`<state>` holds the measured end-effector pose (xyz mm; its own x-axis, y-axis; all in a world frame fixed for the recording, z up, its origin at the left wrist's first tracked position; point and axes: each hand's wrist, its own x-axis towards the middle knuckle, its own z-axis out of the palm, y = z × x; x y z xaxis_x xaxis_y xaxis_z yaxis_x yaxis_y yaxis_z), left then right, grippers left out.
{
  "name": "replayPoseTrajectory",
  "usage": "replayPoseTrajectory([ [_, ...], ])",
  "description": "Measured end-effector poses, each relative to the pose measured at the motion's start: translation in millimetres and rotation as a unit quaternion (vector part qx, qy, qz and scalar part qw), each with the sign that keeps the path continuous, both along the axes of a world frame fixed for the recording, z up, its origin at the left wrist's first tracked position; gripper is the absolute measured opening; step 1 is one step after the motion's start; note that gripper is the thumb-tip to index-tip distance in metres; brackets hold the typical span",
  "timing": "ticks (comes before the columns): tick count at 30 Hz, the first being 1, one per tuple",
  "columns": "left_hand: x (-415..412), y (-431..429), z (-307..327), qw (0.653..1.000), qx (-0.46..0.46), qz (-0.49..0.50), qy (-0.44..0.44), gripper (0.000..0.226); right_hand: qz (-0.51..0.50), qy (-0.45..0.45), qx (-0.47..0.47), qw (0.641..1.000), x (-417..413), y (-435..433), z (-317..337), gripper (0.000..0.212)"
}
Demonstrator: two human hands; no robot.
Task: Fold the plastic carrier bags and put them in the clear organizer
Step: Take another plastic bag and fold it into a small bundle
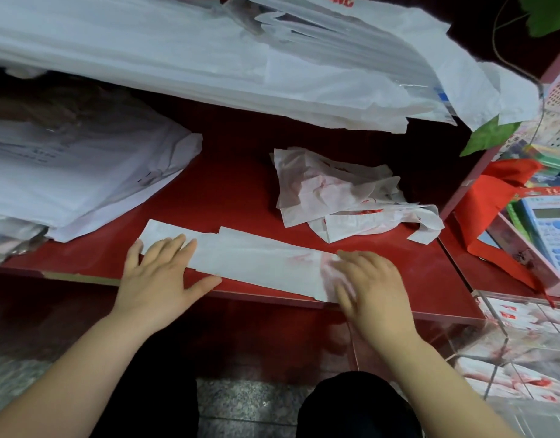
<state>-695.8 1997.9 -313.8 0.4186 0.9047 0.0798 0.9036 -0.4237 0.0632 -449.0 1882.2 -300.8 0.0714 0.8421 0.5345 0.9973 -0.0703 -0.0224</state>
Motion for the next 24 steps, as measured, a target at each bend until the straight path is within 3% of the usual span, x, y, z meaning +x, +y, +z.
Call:
replayPoseTrajectory([
  [2, -17.5, 0.7, -7.7, 0.997, 0.041, -0.057, -0.028, 0.118, 0.032, -0.044, -0.031, 0.998, -14.8, -4.8, -0.9, 0.033],
  [8, -54.3, 7.7, -22.0, 0.957, 0.159, -0.178, -0.167, 0.039, -0.027, -0.099, -0.13, 0.986, -0.4, -2.9, -9.3, 0.049],
  [11, -54.3, 10.6, -25.9, 0.934, 0.191, -0.23, -0.196, 0.034, -0.055, -0.106, -0.207, 0.971, 5.5, 0.1, 0.0, 0.063],
  [14, -53.1, 9.5, -29.1, 0.919, 0.215, -0.254, -0.21, 0.032, -0.074, -0.072, -0.282, 0.954, 7.4, 5.6, 8.3, 0.091],
  [17, -49.5, 3.4, -24.0, 0.907, 0.22, -0.279, -0.227, 0.03, -0.076, -0.107, -0.196, 0.972, -2.0, 0.1, -1.0, 0.076],
  [21, -37.4, -11.0, -16.2, 0.893, 0.232, -0.319, -0.216, 0.029, 0.05, -0.056, 0.013, 0.997, -50.5, 2.5, -24.0, 0.059],
  [24, -23.6, -29.6, -9.5, 0.873, 0.237, -0.363, -0.222, 0.026, 0.078, -0.014, 0.035, 0.996, -80.7, 12.8, -35.9, 0.047],
])
